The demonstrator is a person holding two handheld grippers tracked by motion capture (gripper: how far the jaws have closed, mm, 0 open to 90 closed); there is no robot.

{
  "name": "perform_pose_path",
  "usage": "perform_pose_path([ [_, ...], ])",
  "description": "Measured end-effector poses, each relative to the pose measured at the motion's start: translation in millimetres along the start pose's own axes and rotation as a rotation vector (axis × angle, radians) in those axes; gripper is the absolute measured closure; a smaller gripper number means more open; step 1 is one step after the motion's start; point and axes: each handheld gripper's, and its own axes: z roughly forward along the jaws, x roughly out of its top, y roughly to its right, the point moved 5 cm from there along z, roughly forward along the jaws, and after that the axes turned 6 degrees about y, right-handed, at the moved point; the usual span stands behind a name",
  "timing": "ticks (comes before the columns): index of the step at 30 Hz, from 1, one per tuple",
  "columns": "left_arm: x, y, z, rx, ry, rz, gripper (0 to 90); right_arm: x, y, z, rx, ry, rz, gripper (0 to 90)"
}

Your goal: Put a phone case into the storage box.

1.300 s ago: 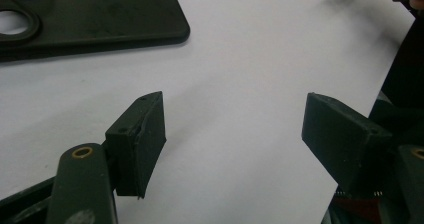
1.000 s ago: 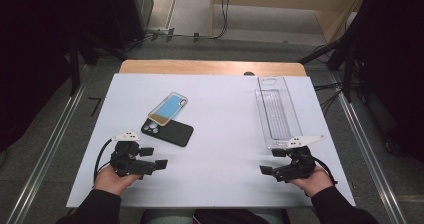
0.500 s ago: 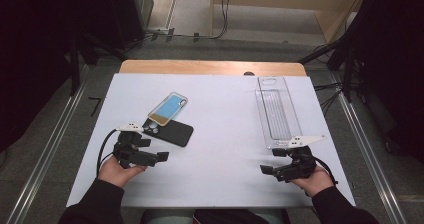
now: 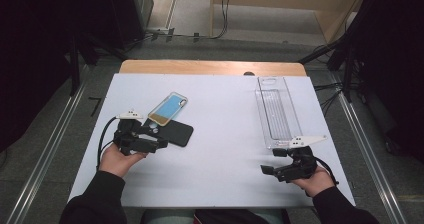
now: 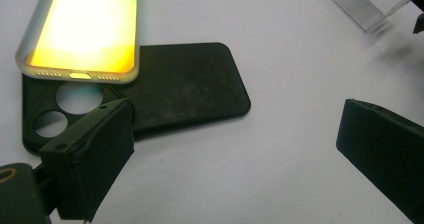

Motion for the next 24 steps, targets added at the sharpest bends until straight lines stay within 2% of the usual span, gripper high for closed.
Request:
perform_pose_path([
  [5, 8.9, -5.4, 5.0, 0.021, -0.014, 0.027, 1.8, -0.1, -0.1, 0.0, 0.002, 0.001, 0.001, 11.3],
  [10, 22.4, -12.8, 6.3, 0.021, 0.01, 0.022, 1.8, -0.5, -0.2, -0.1, 0.003, -0.001, 0.002, 11.3],
  [17, 37.2, -20.6, 11.5, 0.019, 0.013, 0.025, 1.8, -0.3, -0.9, 0.6, 0.007, -0.001, -0.002, 11.3],
  [19, 46.5, -25.6, 16.6, 0.039, 0.025, 0.051, 1.8, -0.2, -1.7, 0.7, 0.01, -0.001, -0.001, 11.3],
  [22, 51.7, -29.4, 21.1, 0.04, 0.039, 0.041, 1.8, 0.0, -1.0, 0.2, 0.009, 0.002, -0.002, 11.3],
  [24, 56.8, -34.6, 29.8, 0.056, 0.031, 0.044, 1.8, -0.3, -0.5, 0.1, 0.007, 0.0, 0.006, 11.3],
])
